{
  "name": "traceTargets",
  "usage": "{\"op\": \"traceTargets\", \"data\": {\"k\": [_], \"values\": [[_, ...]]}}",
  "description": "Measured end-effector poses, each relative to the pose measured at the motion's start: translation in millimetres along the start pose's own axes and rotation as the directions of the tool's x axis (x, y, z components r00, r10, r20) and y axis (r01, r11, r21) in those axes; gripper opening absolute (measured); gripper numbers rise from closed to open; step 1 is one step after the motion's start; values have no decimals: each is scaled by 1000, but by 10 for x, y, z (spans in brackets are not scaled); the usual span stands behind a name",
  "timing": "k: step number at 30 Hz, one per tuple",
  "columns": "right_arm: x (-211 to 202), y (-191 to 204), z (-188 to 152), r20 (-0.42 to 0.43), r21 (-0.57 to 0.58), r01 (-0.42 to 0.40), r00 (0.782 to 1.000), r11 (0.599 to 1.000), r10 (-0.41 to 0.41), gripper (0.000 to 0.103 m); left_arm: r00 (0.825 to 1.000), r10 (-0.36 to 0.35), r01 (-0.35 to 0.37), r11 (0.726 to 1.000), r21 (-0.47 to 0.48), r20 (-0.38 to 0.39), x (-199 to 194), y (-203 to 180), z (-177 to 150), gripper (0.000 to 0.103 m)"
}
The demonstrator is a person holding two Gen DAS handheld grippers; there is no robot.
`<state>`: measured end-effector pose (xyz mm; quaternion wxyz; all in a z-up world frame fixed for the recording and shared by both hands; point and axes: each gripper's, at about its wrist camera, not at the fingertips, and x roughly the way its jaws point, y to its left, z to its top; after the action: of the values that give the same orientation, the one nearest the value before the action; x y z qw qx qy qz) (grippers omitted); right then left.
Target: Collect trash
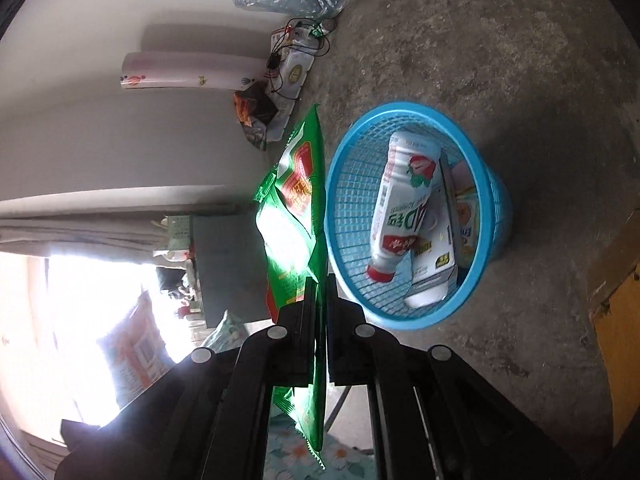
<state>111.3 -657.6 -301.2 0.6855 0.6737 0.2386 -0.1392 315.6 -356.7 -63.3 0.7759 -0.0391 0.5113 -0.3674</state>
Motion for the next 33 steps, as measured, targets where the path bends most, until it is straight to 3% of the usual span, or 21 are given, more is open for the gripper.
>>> {"op": "traceTargets", "data": {"k": [1, 3, 4, 5, 9, 11, 15, 20, 21, 22, 24, 26, 28, 33], "values": [[85, -35, 38, 19, -14, 34, 999, 999, -34, 9, 1000, -1, 1, 1000, -2, -8, 26, -13, -6, 1], [289, -110, 101, 21, -57, 90, 996, 994, -89, 23, 1000, -2, 1, 1000, -3, -26, 130, -37, -6, 1], [379, -143, 118, 17, -79, 137, 991, 987, -136, 37, 999, -5, 5, 1000, -2, -34, 171, -51, -4, 1], [457, -176, 127, 22, -106, 200, 980, 974, -199, 41, 999, -9, 9, 1000, 0, -43, 225, -73, -3, 1], [524, -276, 109, 43, -156, 304, 953, 940, -301, 45, 997, -27, 28, 1000, 4, -71, 414, -172, 14, 1], [447, -318, 105, 67, -151, 302, 953, 941, -295, 50, 994, -49, 48, 999, -13, -94, 539, -198, 22, 1], [199, -381, 93, 126, -119, 293, 952, 949, -278, 50, 986, -103, 93, 993, -78, -132, 826, -247, 47, 1], [-98, -421, 18, 168, -78, 239, 960, 968, -224, 51, 969, -186, 143, 960, -240, -165, 1372, -172, 59, 2], [-122, -425, 8, 166, -76, 238, 961, 968, -223, 51, 965, -179, 123, 955, -271, -190, 1529, -129, 36, 12], [-135, -437, 2, 161, -76, 241, 961, 967, -227, 51, 962, -160, 93, 953, -288, -220, 1670, -92, 7, 29], [-161, -463, -3, 153, -70, 256, 958, 964, -243, 51, 959, -55, -33, 953, -301, -279, 1886, 42, -79, 40], [-165, -479, -13, 143, -64, 261, 958, 963, -250, 51, 949, -16, -90, 943, -319, -315, 1983, 163, -171, 40], [-173, -490, -33, 137, -61, 266, 957, 962, -256, 51, 945, -11, -105, 937, -334, -327, 1958, 239, -223, 41], [-161, -441, -73, 132, -81, 267, 958, 960, -255, 51, 964, 5, -84, 954, -286, -266, 1624, 215, -115, 41]]}}
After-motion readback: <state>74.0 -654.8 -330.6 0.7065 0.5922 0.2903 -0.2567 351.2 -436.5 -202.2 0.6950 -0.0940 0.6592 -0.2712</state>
